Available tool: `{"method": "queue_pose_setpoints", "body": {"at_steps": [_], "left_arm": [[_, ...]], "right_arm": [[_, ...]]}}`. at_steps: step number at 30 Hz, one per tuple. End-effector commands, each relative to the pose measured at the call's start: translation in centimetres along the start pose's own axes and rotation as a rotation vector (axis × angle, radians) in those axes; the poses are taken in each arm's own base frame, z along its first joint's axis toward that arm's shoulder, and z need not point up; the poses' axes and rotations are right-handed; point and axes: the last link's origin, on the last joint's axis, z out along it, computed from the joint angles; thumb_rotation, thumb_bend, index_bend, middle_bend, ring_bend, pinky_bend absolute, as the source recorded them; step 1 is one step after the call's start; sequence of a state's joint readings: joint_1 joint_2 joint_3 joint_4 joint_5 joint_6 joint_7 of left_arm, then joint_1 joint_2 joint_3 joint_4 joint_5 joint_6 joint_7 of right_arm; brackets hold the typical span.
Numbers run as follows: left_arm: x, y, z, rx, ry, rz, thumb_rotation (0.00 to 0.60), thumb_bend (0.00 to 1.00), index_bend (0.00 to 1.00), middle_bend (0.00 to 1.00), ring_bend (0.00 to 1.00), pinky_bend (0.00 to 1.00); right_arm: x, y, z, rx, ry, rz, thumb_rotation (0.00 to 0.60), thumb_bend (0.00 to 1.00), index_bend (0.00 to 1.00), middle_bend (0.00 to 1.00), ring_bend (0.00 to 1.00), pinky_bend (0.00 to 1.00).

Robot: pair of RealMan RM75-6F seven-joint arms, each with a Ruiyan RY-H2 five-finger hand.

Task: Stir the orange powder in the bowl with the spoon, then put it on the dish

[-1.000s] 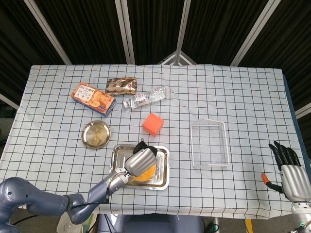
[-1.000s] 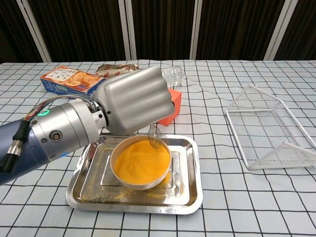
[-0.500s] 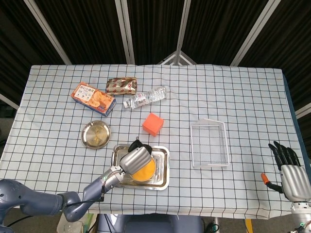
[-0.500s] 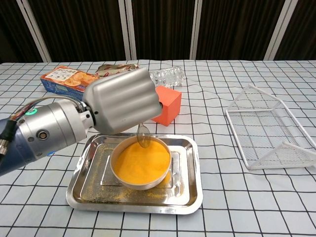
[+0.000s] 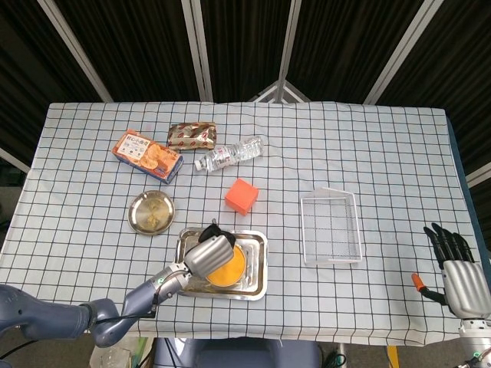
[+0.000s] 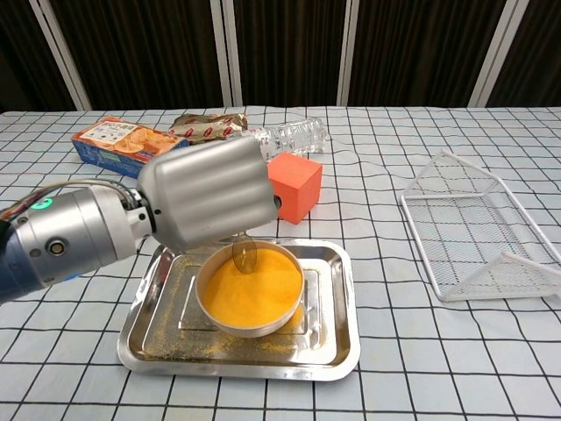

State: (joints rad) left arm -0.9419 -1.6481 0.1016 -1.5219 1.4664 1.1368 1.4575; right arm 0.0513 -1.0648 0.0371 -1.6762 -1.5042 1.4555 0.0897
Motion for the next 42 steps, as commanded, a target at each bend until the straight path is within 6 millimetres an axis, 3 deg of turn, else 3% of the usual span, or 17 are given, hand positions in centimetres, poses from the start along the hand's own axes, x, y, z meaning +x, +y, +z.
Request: {"method": "queue_pose_setpoints", "body": {"at_steps": [1,10,19,42], "left_arm": [[0.3,0.8,0.1,-0.026,0.010,0.001,0.600,0.71,0.78,1.00,0.95,0.97],[2.1,2.2,0.8,-0.020,0.037,-0.072,0.600,0.71,0.78,1.00,0.95,0.97],[3.3,2.0,0.8,0.018,0.065,-0.120,0.600,0.71,0.78,1.00,0.95,0.97],[0.7,-0.9,-1.0,0.065,0.008,-0.096,0.600,0.71,0.78,1.00,0.94,0.97]], "right_arm": [[0.0,0.0,0.0,0.002,-0.001,0.000,0.600,0.36,0.00,0.00,0.00,0.00],[0.0,0.0,0.0,0.003,0.001,0.001,0.600,0.36,0.00,0.00,0.00,0.00],[0.0,-0.1,0.0,0.005,0.000,-0.002,0.600,0.36,0.00,0.00,0.00,0.00],[0.0,-0.1,0.0,0.002,-0.002,0.002,0.600,0.36,0.00,0.00,0.00,0.00]]}}
